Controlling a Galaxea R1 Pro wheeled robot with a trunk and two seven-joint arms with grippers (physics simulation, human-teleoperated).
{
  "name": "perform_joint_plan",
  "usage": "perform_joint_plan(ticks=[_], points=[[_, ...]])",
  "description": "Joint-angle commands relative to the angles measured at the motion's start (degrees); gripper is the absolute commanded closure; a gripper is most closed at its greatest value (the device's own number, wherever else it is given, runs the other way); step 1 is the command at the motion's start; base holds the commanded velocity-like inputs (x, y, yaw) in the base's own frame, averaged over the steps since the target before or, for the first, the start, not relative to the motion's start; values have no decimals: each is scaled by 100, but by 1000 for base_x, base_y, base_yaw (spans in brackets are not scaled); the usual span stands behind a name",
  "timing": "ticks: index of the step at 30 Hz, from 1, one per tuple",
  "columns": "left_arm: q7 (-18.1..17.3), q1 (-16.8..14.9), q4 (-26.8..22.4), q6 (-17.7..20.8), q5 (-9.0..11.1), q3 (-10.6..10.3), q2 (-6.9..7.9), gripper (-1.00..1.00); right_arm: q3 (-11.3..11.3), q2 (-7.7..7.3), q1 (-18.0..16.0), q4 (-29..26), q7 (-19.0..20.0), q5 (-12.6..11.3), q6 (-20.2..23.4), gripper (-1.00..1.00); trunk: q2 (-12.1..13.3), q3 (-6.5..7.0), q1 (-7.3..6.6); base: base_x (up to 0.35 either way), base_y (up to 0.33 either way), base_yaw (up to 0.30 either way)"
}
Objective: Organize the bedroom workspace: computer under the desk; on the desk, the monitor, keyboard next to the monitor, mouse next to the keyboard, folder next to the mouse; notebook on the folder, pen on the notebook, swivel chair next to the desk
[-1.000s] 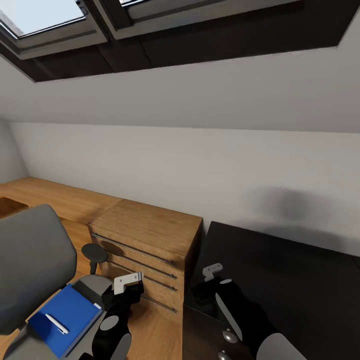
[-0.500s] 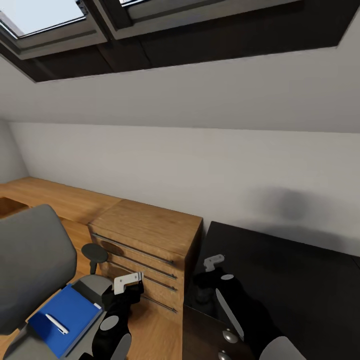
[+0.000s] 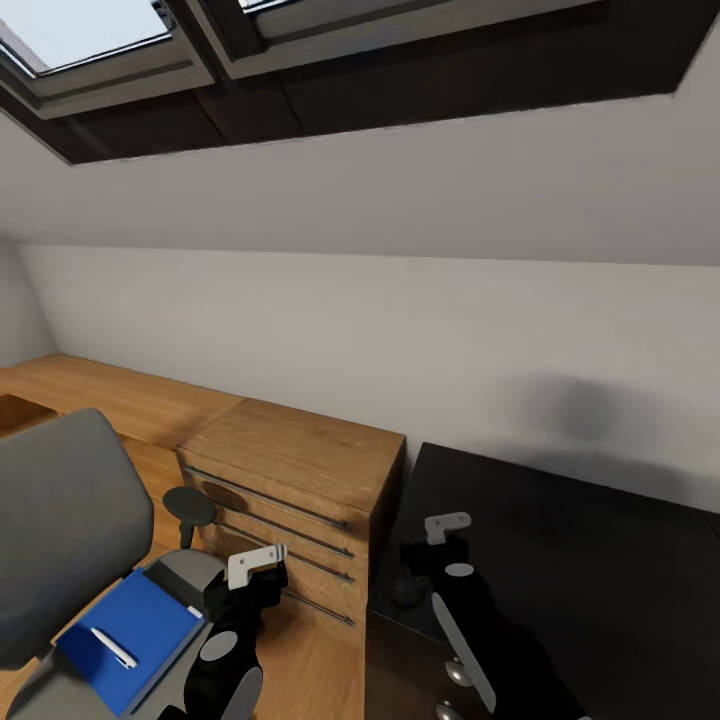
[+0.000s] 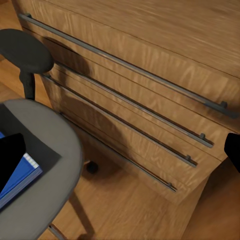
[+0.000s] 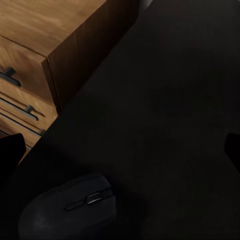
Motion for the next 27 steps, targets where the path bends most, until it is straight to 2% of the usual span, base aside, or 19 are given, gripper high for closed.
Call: perform_joint_plan(ticks=[1,11,16,27], points=[[42,-5,-8,22,31,-9,2,-100,13,-4,1,-16,-61,-65,14,-100,-5,-7,0,0,0,0],[42,-5,-7,26,31,-8,2,-100,4,10,12,-66,-71,-95,12,-100,-5,-7,0,-38,0,0],[42,-5,-7,31,31,-8,2,-100,5,10,12,-110,-79,-91,12,-100,-5,-1,0,-308,0,-94],[42,-5,-6,31,34,-8,2,-100,4,25,12,-83,-80,-96,12,-100,-5,-2,0,-335,0,-256]])
